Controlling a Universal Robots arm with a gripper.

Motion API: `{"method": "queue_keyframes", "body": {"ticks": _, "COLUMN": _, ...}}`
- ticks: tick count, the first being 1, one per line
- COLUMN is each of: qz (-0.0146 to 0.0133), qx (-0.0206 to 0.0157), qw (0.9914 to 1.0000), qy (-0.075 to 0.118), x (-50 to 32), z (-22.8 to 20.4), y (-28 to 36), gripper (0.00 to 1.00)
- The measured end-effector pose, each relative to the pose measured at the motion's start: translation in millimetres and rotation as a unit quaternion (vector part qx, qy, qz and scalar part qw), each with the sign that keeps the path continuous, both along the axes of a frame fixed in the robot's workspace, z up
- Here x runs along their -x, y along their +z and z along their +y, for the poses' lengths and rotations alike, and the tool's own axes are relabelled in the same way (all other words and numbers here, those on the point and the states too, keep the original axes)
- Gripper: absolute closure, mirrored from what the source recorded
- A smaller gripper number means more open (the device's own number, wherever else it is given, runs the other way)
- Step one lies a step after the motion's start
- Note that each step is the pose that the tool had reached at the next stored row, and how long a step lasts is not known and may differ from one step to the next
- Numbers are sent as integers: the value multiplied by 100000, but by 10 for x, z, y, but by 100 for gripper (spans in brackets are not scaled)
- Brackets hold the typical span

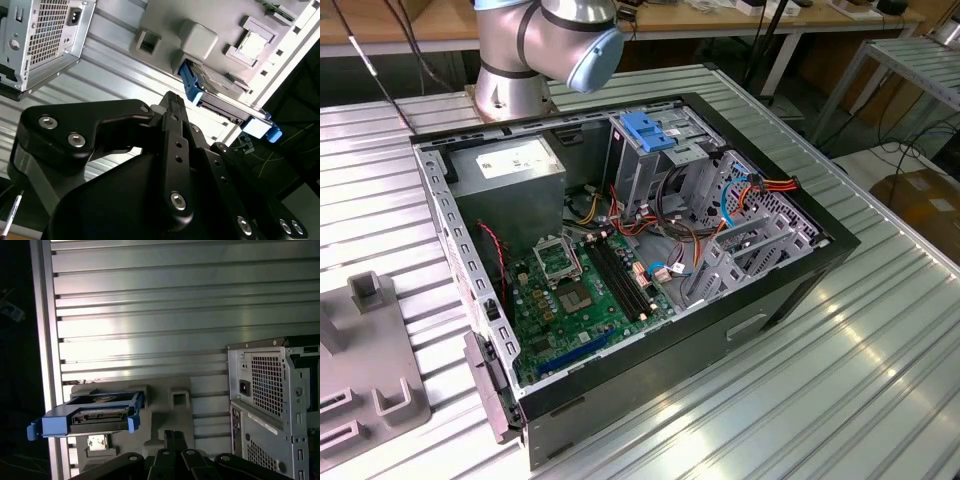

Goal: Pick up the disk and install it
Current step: 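Reach for the disk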

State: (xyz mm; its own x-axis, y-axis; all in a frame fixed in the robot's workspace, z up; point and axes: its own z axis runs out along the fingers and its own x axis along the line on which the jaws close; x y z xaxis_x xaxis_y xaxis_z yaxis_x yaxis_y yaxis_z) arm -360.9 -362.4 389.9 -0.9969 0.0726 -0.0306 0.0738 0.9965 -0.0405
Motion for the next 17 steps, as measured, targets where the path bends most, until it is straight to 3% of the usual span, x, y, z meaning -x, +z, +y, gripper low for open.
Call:
{"method": "queue_keyframes", "body": {"ticks": 2, "qz": 1, "qx": 1, "qw": 100000, "qy": 11, "x": 159, "z": 7, "y": -2, "gripper": 90}}
{"method": "queue_keyframes", "body": {"ticks": 17, "qz": 5, "qx": 4, "qw": 100000, "qy": 4, "x": 929, "z": 42, "y": -13, "gripper": 90}}
